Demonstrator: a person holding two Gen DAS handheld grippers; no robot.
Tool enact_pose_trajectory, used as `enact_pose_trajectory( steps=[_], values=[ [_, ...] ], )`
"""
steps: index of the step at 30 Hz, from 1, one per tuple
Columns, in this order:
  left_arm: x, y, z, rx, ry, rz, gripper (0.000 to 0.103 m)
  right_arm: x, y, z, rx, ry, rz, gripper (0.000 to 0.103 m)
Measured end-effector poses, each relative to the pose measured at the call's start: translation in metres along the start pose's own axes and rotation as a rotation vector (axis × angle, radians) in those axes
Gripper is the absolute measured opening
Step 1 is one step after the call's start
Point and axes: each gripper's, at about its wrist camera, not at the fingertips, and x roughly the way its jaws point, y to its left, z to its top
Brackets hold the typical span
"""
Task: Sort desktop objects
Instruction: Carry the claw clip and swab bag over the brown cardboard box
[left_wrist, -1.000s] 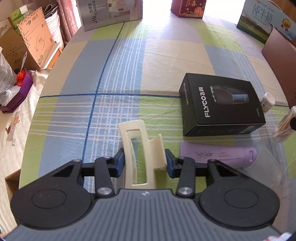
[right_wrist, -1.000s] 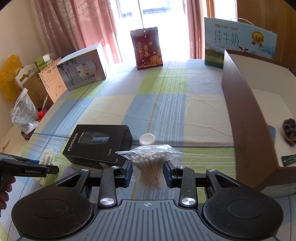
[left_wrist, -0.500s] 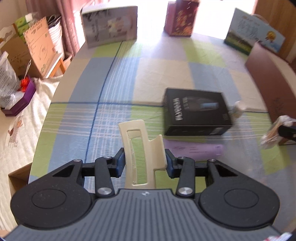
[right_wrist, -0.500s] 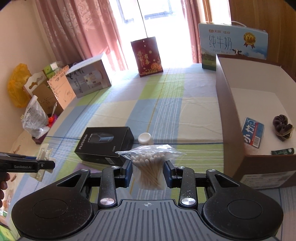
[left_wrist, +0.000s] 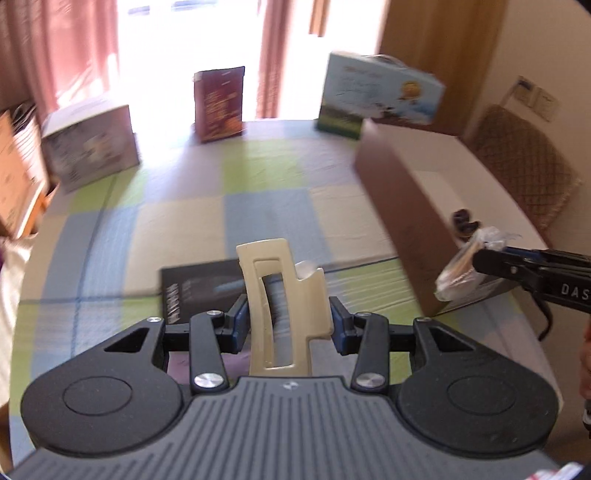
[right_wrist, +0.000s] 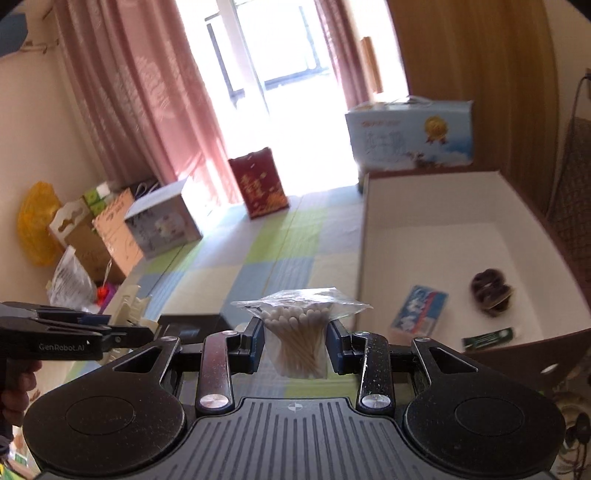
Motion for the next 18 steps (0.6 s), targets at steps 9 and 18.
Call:
enact_pose_trajectory(
  steps=[9, 18],
  values=[
    [0.03, -0.1, 0.05, 0.121, -0.053, -0.141, 0.038, -0.03, -0.066, 0.036, 0.001, -0.077, -0.081, 0.032],
    [0.08, -0.169, 0.094, 0.19, -0.054, -0.167, 0.038, -0.013, -0.126, 0.058, -0.024, -0.044, -0.118, 0.032]
  ],
)
